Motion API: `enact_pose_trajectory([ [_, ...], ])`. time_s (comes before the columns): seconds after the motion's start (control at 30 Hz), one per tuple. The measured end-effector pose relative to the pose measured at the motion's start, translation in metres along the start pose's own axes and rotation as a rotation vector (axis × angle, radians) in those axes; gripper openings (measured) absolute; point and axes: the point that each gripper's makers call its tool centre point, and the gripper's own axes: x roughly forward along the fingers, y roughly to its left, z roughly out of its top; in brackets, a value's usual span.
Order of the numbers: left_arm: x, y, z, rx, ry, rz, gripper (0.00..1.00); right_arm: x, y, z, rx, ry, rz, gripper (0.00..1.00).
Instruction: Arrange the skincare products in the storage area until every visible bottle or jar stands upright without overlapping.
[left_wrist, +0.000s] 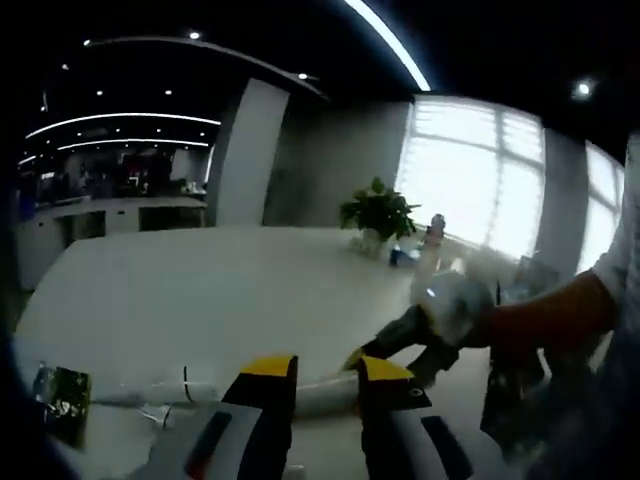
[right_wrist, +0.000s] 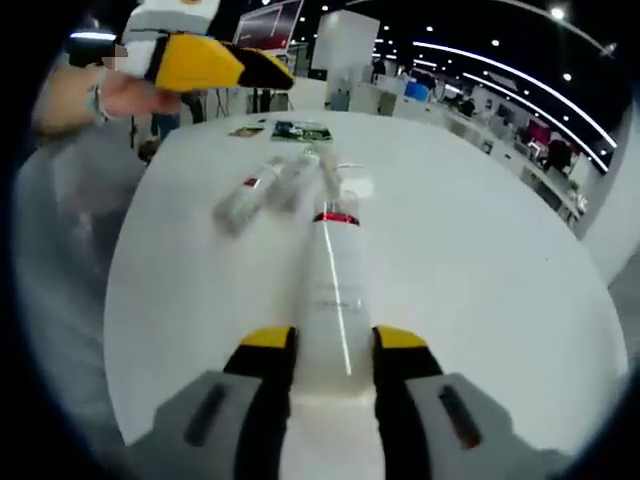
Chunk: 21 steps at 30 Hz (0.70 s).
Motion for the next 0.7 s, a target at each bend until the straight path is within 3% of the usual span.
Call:
enact_pose_trajectory([
  [0.07,0.001,-0.002,-0.001,-0.030,-0.022,0.000,0.28,0.000,0.001,-0.001,-0.029,0.007,0.001,0.31],
  [0.13,0.004,-0.012,-0.010,0.003,0.007,0.005,0.30,0.001,0.001,-0.002,-0.044,0.022,0.006,0.31],
  [0.2,0.003,-0.011,-0.011,0.041,0.021,0.021,0.30,0.003,0.000,-0.003,-0.036,0.036,0.010,0.32],
  [0.33,0.005,-0.007,-0.012,0.015,0.016,0.019,0.34,0.003,0.000,-0.005,-0.007,0.041,0.030,0.32],
  [0.7,0.018,0.000,-0.039,0.013,0.111,0.015,0.40,0.003,0.002,-0.008,-0.031,0.082,0.101,0.32],
])
